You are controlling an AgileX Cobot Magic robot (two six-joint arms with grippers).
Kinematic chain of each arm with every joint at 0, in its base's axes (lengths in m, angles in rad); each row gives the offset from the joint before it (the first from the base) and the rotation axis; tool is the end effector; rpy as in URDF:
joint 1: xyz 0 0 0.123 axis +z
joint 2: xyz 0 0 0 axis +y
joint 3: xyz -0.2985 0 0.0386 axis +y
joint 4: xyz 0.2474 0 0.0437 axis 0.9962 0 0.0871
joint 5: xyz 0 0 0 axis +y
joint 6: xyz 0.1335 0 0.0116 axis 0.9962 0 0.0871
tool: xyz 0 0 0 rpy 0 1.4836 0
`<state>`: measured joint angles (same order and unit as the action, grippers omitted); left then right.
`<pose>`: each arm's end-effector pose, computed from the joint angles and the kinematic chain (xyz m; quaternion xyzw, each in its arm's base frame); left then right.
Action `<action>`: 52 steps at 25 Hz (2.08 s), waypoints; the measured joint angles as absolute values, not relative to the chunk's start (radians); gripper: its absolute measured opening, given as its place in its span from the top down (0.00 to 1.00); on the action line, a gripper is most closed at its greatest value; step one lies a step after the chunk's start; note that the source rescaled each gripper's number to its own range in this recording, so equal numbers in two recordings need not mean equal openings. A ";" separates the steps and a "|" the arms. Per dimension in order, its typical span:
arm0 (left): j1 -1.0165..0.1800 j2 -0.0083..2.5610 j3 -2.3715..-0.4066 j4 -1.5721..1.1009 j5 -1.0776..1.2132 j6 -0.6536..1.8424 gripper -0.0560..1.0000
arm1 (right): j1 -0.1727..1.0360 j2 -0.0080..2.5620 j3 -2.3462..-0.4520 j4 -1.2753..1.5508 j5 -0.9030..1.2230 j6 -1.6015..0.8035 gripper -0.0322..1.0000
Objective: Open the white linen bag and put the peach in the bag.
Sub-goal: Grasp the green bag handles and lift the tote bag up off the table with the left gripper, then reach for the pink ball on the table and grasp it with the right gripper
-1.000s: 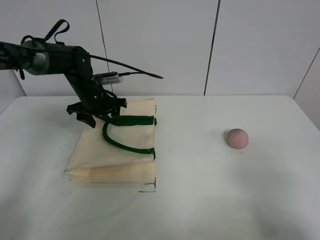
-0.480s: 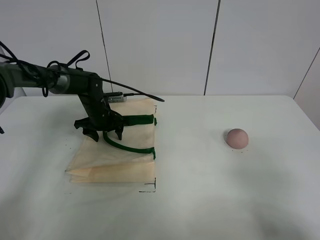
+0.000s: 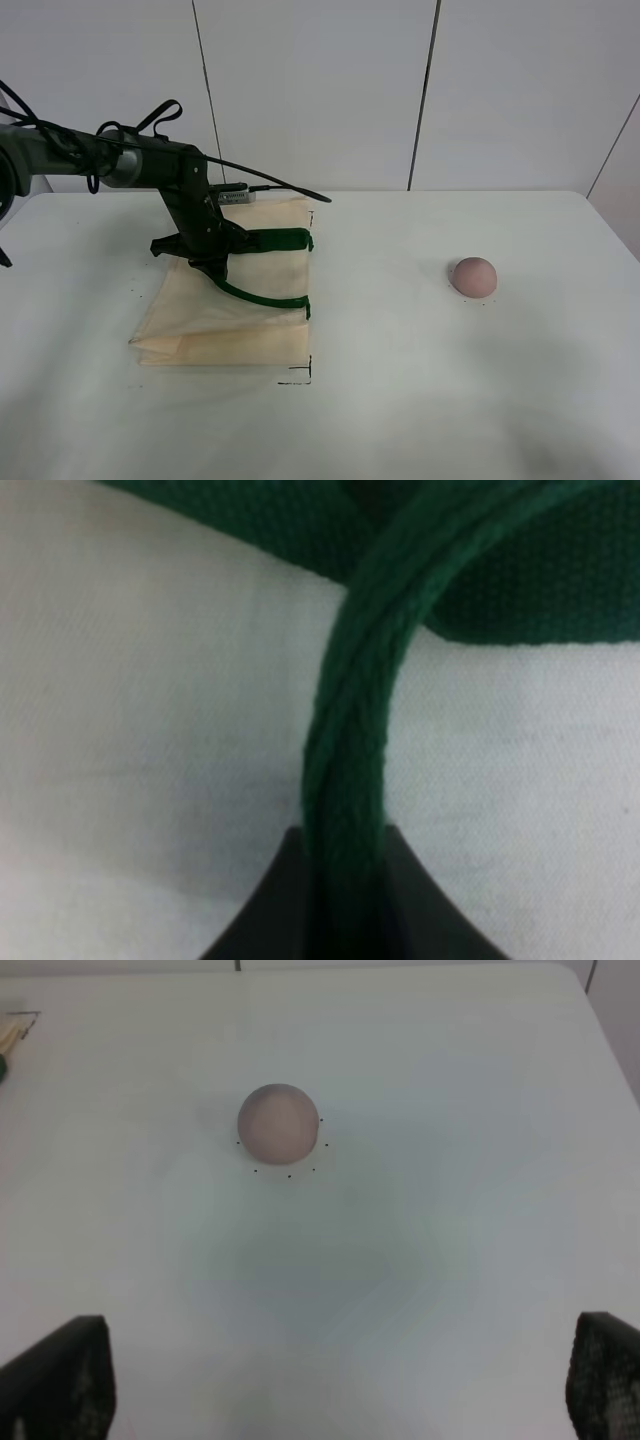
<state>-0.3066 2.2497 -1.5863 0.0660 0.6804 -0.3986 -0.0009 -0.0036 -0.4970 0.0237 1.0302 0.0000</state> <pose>0.4600 -0.1398 0.0858 -0.0233 0.9871 -0.0310 0.1552 0.0185 0.0027 0.2602 0.0001 0.8450 0.0116 0.5347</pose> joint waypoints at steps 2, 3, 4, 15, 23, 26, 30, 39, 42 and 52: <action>-0.307 2.248 -1.586 0.066 0.684 -0.401 0.95 | -0.001 -0.004 -0.497 0.024 1.030 0.000 0.00; -0.307 2.247 -1.586 0.066 0.688 -0.403 0.95 | -0.001 -0.004 -0.497 0.024 1.030 0.000 0.00; -0.307 2.241 -1.589 0.068 0.701 -0.403 0.95 | -0.001 -0.004 -0.497 0.024 1.030 0.000 0.00; -0.307 2.054 -1.798 0.078 0.953 -0.285 0.95 | -0.001 -0.004 -0.497 0.024 1.030 0.000 0.00; -0.321 1.981 -2.039 0.075 1.169 -0.179 0.95 | -0.001 -0.004 -0.497 0.024 1.030 0.000 0.00; -0.334 1.975 -2.143 0.066 1.171 -0.151 0.95 | -0.001 -0.004 -0.497 0.024 1.030 0.000 0.00; -0.349 1.951 -2.193 0.055 1.172 -0.140 0.95 | -0.001 -0.004 -0.497 0.024 1.030 0.000 0.00; -0.352 1.915 -2.193 0.056 1.172 -0.130 0.95 | -0.001 0.220 -0.532 0.025 0.998 0.000 0.00; -0.352 1.899 -2.192 0.056 1.172 -0.130 0.95 | -0.001 0.466 -0.603 0.030 0.920 -0.013 0.00; -0.352 1.895 -2.192 0.053 1.172 -0.129 0.95 | -0.001 1.409 -1.026 0.033 0.812 -0.036 0.00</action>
